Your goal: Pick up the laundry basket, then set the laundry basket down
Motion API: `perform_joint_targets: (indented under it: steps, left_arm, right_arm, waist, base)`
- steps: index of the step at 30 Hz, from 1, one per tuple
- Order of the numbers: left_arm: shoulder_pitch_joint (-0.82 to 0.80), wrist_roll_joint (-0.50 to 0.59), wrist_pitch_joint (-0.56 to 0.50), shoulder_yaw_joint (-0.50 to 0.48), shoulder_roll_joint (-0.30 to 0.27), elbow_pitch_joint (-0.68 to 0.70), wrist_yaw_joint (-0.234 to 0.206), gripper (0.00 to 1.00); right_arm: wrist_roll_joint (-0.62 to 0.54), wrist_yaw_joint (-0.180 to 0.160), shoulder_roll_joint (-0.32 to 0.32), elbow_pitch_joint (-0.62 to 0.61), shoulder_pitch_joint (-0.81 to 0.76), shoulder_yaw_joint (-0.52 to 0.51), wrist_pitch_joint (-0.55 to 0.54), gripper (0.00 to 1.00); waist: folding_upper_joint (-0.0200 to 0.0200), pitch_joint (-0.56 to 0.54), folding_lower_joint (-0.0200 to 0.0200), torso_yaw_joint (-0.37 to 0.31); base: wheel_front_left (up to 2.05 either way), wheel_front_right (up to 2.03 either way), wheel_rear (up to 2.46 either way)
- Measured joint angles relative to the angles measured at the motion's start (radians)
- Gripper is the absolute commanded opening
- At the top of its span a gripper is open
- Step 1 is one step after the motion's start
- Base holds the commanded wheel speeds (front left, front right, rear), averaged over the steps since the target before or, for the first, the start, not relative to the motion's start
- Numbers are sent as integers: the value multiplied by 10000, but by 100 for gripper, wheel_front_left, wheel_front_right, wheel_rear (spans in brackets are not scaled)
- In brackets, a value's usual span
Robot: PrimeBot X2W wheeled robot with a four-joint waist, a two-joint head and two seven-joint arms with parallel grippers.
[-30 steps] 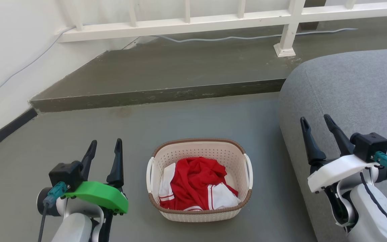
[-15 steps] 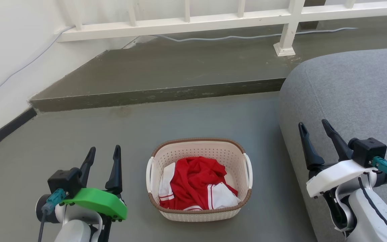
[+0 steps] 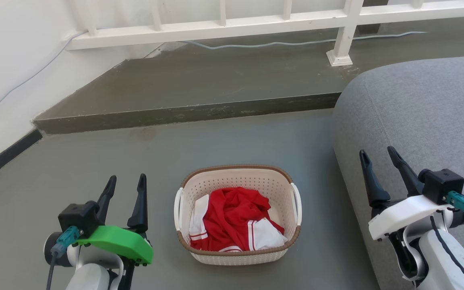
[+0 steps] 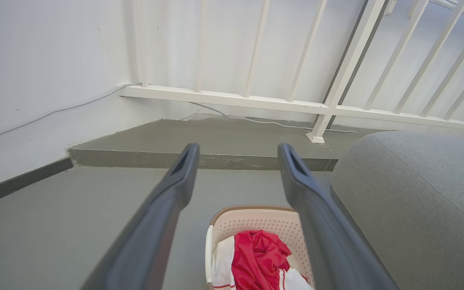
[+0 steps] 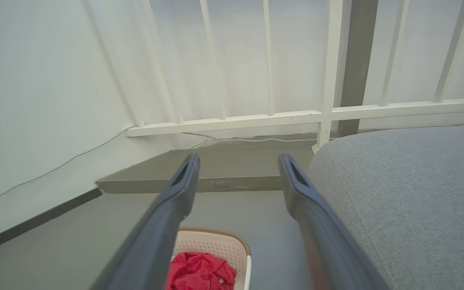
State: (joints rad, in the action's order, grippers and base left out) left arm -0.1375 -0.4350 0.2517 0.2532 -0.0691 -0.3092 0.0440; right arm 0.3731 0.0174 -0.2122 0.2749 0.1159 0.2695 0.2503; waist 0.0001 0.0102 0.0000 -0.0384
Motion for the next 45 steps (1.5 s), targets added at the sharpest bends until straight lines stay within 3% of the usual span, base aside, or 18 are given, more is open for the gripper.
perform_joint_targets:
  steps: [2, 3, 12, 45]
  left_arm:
    - [3, 0, 0, -6, 15, -2, 29, 100]
    - [7, 0, 0, 4, 23, -23, 75, 0]
    - [382, -282, -148, 15, 180, -491, 81, 0]
    - [380, -4044, -1381, -1170, 207, -376, 267, 0]
  right_arm:
    - [-48, 0, 13, 0, -23, -27, 0, 100]
    - [-46, 0, 21, 21, -26, -36, -2, 0]
    - [184, -2, 303, 481, -552, -73, -63, 0]
    - [4286, 303, 798, 443, -544, -1388, -1298, 0]
  waist:
    - [0, 3, 0, -5]
    - [0, 5, 0, -7]
    - [0, 1, 0, 4]
    - [0, -28, 1, 135]
  base:
    - [0, 0, 0]
    - [0, 0, 0]
    - [0, 0, 0]
    - [0, 0, 0]
